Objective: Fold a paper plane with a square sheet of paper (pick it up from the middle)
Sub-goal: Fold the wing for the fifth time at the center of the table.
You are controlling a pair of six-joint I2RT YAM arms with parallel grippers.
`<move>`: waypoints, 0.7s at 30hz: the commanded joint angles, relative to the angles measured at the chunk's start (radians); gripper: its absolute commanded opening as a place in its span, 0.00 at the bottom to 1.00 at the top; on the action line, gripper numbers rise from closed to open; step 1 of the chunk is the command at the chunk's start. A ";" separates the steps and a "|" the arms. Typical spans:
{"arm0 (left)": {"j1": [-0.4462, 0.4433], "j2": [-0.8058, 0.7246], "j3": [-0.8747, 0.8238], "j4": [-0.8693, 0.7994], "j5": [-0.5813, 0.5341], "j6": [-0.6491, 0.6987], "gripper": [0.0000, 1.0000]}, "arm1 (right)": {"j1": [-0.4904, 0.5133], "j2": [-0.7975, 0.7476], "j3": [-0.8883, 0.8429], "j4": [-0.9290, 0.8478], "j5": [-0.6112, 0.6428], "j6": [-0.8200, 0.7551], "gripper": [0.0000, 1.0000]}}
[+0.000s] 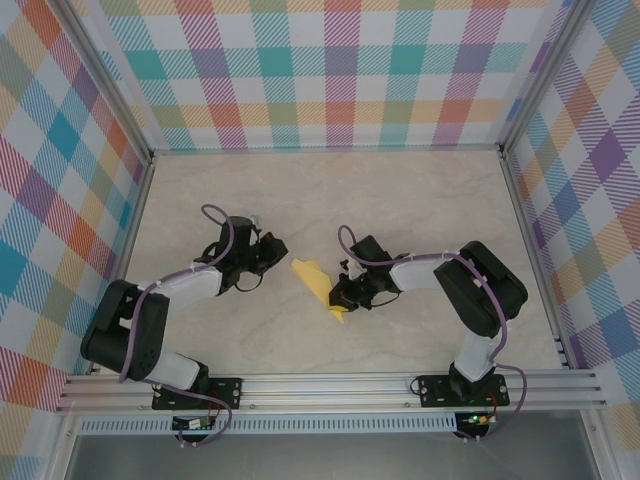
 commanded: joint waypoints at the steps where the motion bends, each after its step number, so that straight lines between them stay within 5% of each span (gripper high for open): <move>1: -0.071 -0.036 0.017 -0.056 -0.002 -0.003 0.04 | 0.011 0.079 -0.026 -0.095 0.135 -0.007 0.01; 9: -0.213 0.117 -0.007 0.114 0.011 -0.096 0.04 | 0.011 0.079 -0.026 -0.080 0.130 -0.010 0.02; 21: -0.227 0.292 0.013 0.082 -0.074 -0.127 0.00 | 0.011 0.041 -0.010 -0.092 0.130 -0.019 0.04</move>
